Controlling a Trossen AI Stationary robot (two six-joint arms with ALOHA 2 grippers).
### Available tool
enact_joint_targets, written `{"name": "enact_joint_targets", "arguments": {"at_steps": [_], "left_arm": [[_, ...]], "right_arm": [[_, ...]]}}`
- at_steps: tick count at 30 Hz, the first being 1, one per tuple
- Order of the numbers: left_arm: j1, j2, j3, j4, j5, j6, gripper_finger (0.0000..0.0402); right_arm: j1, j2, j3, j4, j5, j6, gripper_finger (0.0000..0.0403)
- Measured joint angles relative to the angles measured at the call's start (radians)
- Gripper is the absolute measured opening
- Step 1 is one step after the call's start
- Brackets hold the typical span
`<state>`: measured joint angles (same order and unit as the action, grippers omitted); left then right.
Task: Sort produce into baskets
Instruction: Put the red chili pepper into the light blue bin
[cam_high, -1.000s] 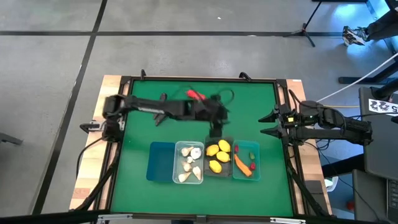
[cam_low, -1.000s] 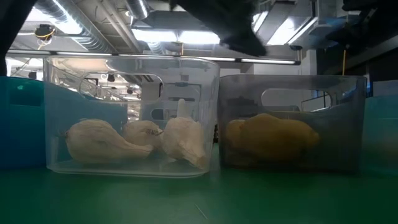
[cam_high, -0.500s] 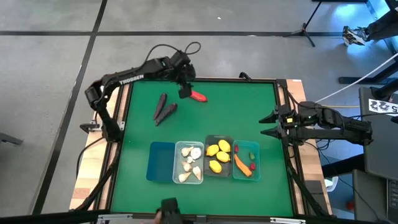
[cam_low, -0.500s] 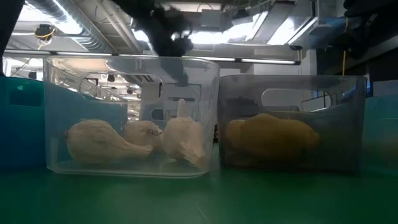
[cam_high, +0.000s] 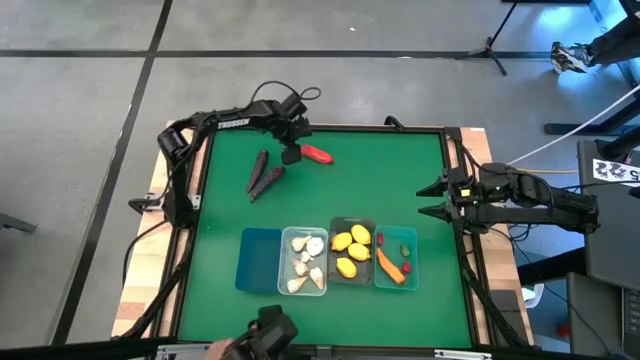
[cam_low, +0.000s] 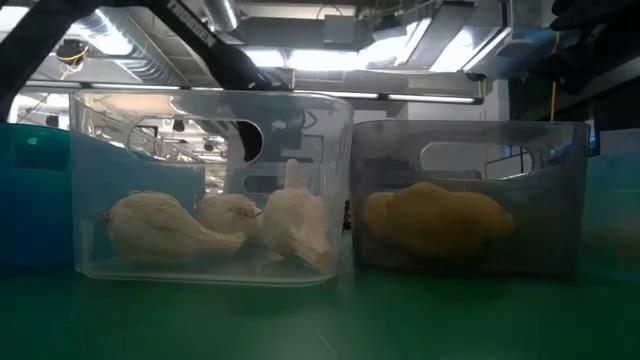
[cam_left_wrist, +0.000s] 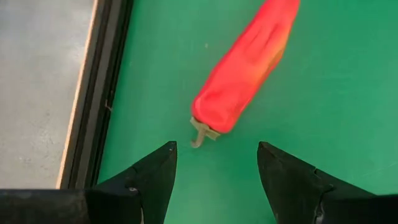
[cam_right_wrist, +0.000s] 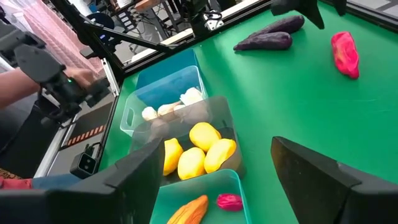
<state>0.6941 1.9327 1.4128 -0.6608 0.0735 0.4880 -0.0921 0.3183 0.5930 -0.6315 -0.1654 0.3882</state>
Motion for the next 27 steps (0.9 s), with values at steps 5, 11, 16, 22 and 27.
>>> {"name": "enact_joint_targets", "arguments": {"at_steps": [5,11,16,22,27], "left_arm": [[0.000,0.047,0.000,0.014,-0.004,0.055,0.0219],[0.000,0.091,0.000,0.044,-0.005,0.083,0.0219],[0.004,0.110,0.000,0.073,-0.007,0.092,0.0219],[0.015,0.115,0.000,0.074,-0.006,0.095,0.0174],[0.016,0.122,0.000,0.075,0.000,0.091,0.0102]], "right_arm": [[0.000,0.000,0.000,0.000,0.000,-0.003,0.0292],[0.000,0.000,0.000,0.000,0.000,-0.003,0.0292],[0.000,0.000,0.000,0.000,0.001,-0.004,0.0292],[0.000,0.000,0.000,0.000,0.001,-0.004,0.0292],[0.000,0.000,0.000,0.000,0.001,-0.004,0.0292]]}}
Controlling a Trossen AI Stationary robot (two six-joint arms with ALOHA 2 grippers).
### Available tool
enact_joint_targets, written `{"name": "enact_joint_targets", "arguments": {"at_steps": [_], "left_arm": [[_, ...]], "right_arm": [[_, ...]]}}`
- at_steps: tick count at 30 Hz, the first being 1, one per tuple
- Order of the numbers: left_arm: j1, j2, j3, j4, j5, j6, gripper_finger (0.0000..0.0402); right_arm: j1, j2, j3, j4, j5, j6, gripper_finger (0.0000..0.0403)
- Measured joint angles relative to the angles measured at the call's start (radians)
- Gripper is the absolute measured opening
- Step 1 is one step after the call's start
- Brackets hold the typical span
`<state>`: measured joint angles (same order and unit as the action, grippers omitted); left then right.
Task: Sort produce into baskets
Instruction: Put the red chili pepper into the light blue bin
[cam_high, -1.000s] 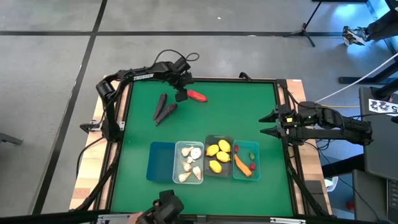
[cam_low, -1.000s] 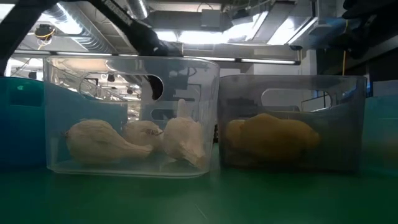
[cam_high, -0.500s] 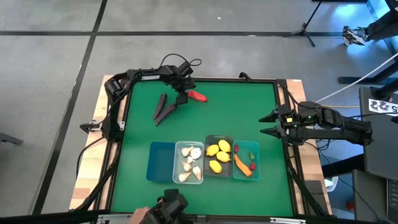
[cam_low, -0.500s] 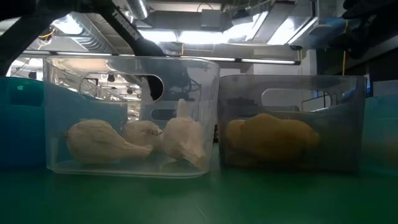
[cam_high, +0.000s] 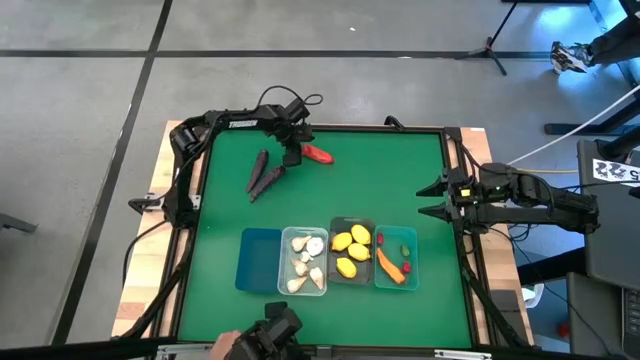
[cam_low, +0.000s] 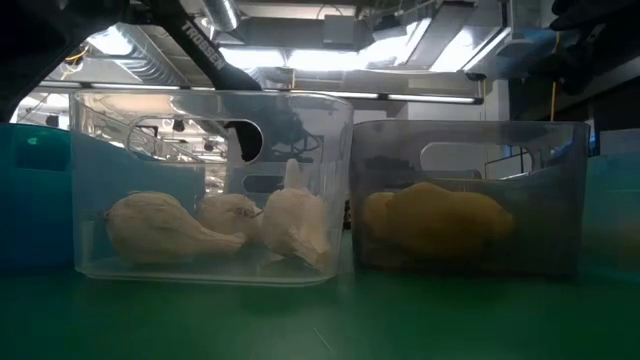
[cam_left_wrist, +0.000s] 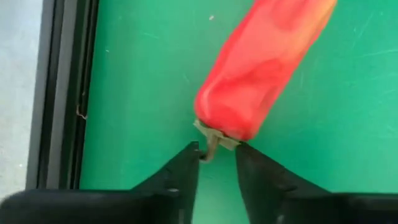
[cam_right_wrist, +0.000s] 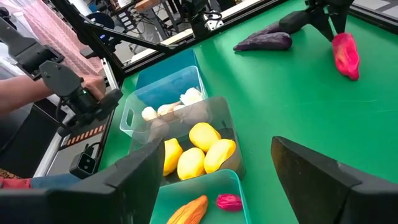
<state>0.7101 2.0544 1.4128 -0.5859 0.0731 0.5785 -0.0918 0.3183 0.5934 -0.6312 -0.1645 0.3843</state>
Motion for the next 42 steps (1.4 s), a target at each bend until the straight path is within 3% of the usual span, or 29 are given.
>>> {"name": "enact_joint_targets", "arguments": {"at_steps": [5,11,23,28,36,42], "left_arm": [[-0.005,0.000,0.000,0.031,0.016,-0.007,0.0045],[-0.005,0.000,0.000,0.046,0.034,-0.032,0.0005],[-0.018,0.000,0.000,0.066,0.021,-0.115,0.0004],[-0.018,-0.001,0.000,0.086,0.017,-0.134,0.0036],[-0.021,-0.002,0.000,0.081,0.018,-0.175,0.0152],[-0.050,-0.002,0.000,0.090,0.021,-0.087,0.0216]], "right_arm": [[0.000,0.000,0.000,0.000,0.000,0.000,0.0292],[0.000,0.000,0.000,0.000,0.000,0.007,0.0292],[0.000,0.000,0.000,0.000,0.000,0.012,0.0292],[0.000,0.000,0.000,0.000,0.000,0.012,0.0292],[0.000,0.000,0.000,0.000,-0.003,0.012,0.0292],[0.000,0.000,0.000,-0.010,-0.003,0.008,0.0292]]}}
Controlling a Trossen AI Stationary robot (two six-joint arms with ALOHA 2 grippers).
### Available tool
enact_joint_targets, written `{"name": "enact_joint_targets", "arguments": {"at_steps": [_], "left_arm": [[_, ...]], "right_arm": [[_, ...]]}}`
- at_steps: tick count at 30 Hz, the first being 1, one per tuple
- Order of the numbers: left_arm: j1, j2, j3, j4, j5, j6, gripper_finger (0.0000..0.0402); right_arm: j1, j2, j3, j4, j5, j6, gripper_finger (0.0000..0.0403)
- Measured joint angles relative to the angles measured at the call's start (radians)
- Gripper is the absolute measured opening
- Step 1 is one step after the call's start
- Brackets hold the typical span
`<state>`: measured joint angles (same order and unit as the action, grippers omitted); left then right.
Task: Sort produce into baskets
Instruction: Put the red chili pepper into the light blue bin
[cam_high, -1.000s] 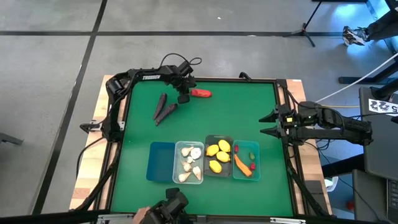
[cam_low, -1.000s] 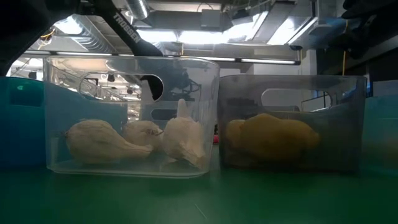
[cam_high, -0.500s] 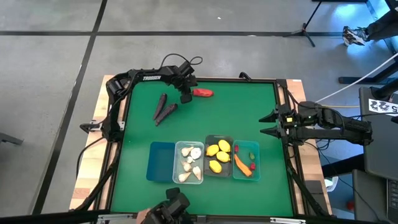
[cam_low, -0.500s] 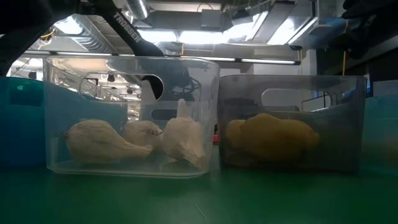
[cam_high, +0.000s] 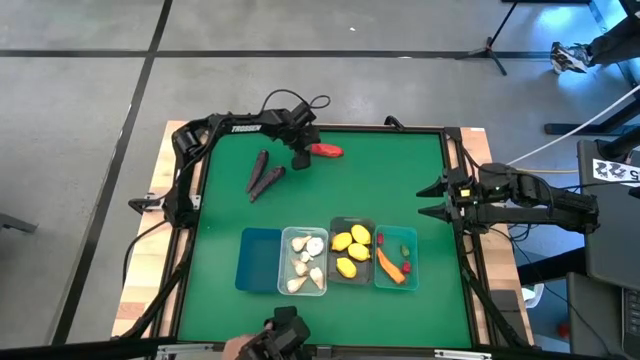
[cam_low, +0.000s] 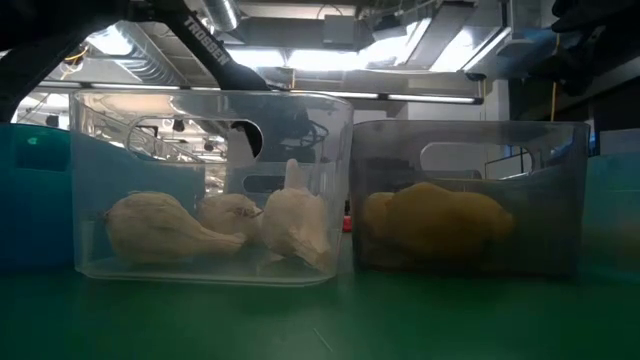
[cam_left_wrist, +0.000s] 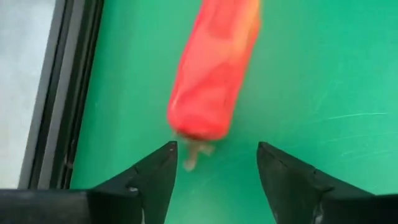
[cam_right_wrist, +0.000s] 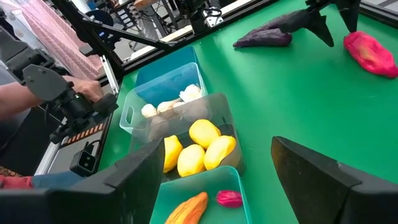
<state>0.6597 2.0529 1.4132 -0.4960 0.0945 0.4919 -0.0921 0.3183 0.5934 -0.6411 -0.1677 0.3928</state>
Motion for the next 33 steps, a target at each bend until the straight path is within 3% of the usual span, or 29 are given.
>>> {"name": "enact_joint_targets", "arguments": {"at_steps": [5,13,24,33], "left_arm": [[-0.015,0.024,0.001,0.039,-0.031,0.045,0.0216],[-0.004,0.065,0.005,0.044,-0.013,0.033,0.0163],[0.001,0.074,0.014,0.091,-0.019,-0.001,0.0016],[0.000,0.063,0.013,0.089,-0.025,-0.097,0.0007]], "right_arm": [[0.000,0.000,0.000,-0.007,0.000,-0.013,0.0292],[0.000,0.000,0.000,-0.008,0.000,-0.023,0.0292],[0.000,0.000,0.000,-0.012,0.026,-0.023,0.0292],[0.000,0.000,0.000,-0.011,0.026,0.022,0.0292]]}}
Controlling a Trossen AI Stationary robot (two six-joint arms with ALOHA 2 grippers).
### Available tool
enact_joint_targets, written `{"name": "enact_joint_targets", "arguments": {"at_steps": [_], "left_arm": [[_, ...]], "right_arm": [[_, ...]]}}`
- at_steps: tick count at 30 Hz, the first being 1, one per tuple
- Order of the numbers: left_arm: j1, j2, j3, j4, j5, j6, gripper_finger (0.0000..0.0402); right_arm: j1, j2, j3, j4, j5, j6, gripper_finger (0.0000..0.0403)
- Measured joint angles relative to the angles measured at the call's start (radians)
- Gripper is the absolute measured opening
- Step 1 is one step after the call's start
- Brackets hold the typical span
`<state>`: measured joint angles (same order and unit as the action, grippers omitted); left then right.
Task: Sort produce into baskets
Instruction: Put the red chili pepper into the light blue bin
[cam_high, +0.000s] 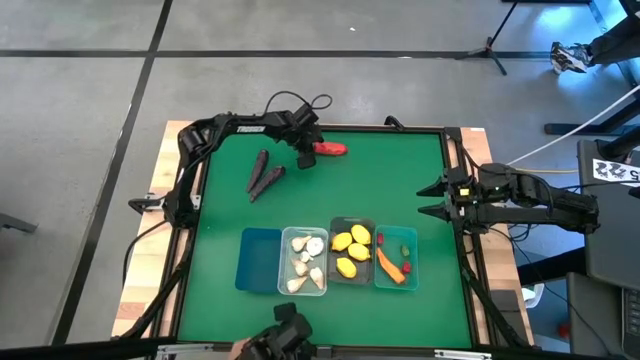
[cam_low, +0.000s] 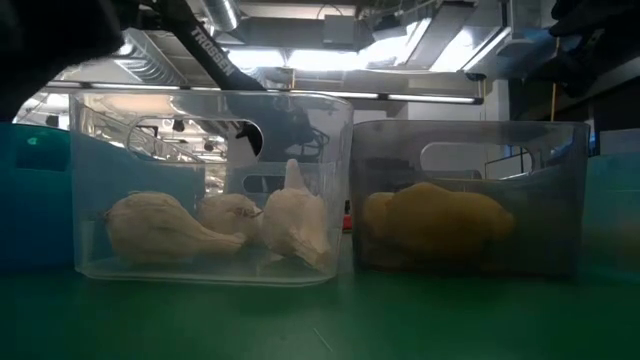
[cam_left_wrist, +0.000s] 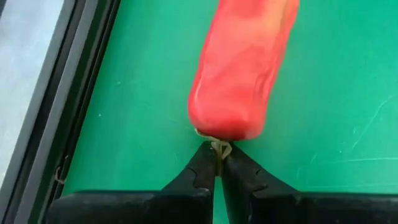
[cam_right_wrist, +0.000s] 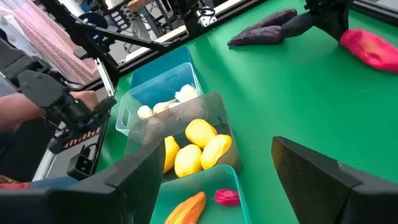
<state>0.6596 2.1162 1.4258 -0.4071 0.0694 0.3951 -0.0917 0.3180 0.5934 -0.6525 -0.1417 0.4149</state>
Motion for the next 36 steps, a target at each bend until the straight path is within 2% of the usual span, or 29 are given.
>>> {"name": "enact_joint_targets", "arguments": {"at_steps": [7,12,16,23,31,36], "left_arm": [[-0.030,-0.082,-0.001,-0.041,-0.011,-0.044,0.0006],[-0.074,-0.176,-0.001,-0.070,-0.007,-0.129,0.0008],[-0.124,-0.265,-0.001,-0.054,-0.007,-0.195,0.0005],[-0.237,-0.378,0.000,0.164,0.031,-0.280,0.0007],[-0.347,-0.395,0.000,0.473,0.043,-0.289,0.0010],[-0.394,-0.396,-0.032,0.580,0.043,-0.275,0.0006]], "right_arm": [[0.000,0.000,0.000,0.005,0.030,-0.031,0.0292],[0.000,0.001,0.000,0.025,0.162,-0.089,0.0292],[0.000,0.017,0.000,0.113,0.265,-0.152,0.0292],[0.000,0.076,0.000,0.360,0.359,-0.342,0.0292],[0.000,0.189,0.000,0.694,0.314,-0.540,0.0292],[0.000,0.262,0.000,0.777,0.307,-0.621,0.0292]]}}
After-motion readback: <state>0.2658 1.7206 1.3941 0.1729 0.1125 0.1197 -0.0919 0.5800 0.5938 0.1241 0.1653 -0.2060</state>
